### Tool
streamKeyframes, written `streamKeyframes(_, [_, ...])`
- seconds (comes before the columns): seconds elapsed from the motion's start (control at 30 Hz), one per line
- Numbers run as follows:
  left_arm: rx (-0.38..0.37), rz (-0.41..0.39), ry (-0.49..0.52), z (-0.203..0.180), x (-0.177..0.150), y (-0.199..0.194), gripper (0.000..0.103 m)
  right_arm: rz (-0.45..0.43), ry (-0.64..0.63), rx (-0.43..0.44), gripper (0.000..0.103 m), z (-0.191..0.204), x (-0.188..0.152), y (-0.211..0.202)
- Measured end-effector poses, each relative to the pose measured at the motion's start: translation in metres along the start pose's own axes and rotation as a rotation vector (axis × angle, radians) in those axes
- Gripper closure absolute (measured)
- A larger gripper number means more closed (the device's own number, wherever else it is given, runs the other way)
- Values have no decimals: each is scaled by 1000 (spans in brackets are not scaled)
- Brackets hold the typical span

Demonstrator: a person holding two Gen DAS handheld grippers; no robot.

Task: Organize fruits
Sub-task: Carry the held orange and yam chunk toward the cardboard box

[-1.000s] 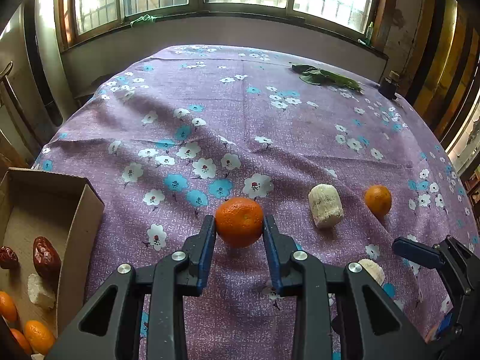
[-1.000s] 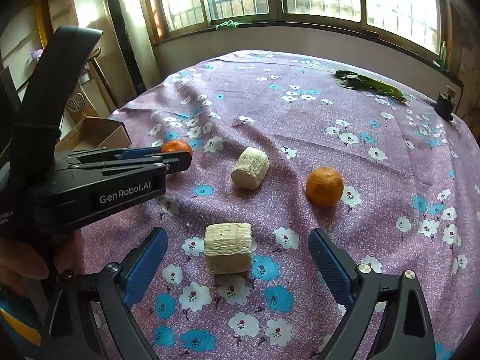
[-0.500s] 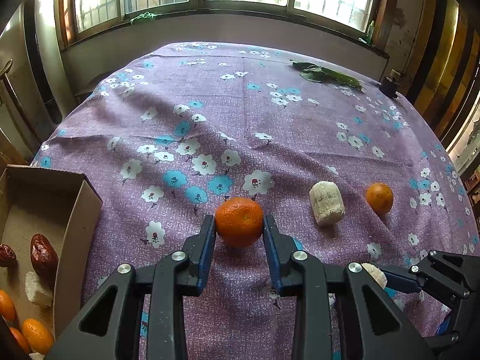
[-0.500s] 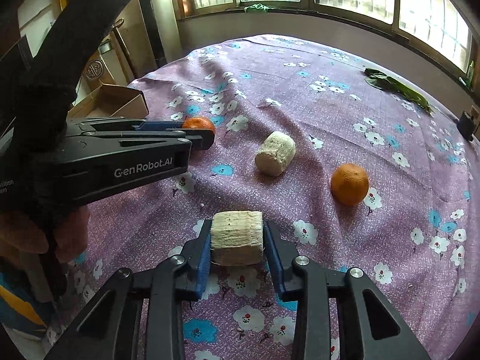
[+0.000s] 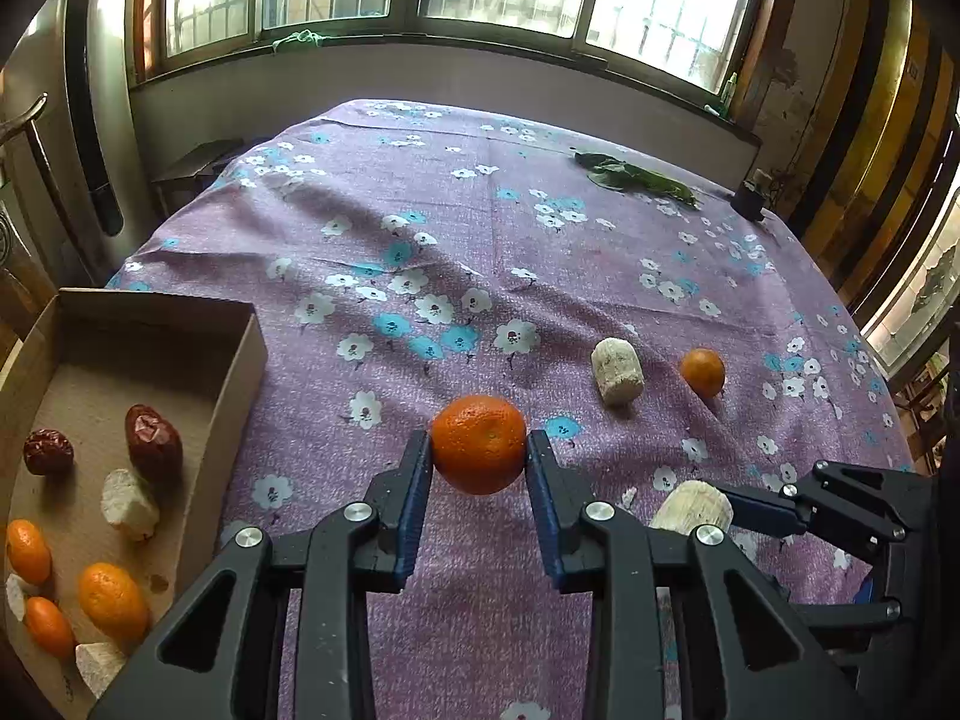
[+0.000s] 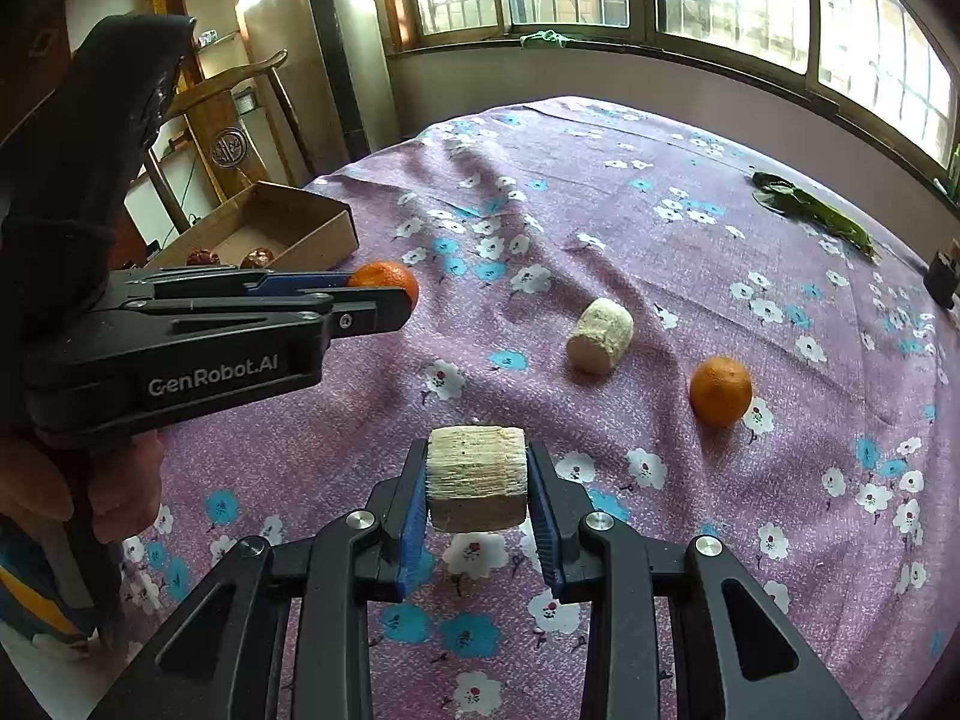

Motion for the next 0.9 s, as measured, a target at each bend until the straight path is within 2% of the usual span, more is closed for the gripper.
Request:
streamKeyframes(0.17, [10, -20, -26, 23, -11, -27, 73, -17, -38, 21, 69, 21, 10, -7])
streamKeyframes(0.5, [141, -65, -95, 95, -28, -73, 72, -30, -129, 80, 69, 76, 45, 4])
streamKeyframes(0.7, [198, -55, -118, 130, -34, -78, 72, -33, -199, 112, 69, 114, 69, 13])
streamKeyframes(0.9, [215, -50, -182, 162, -40, -76, 72, -16, -267, 143, 69, 147, 89, 30])
Point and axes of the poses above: each gripper's, at about its wrist camera, not at the fingertips, and y roughly the way its jaws point, z to its left, x to its top, the point moved 7 cm from there along y, roughly the way its jaws point, and after that the axes turned 9 degrees about z, right-handed, at the moved point
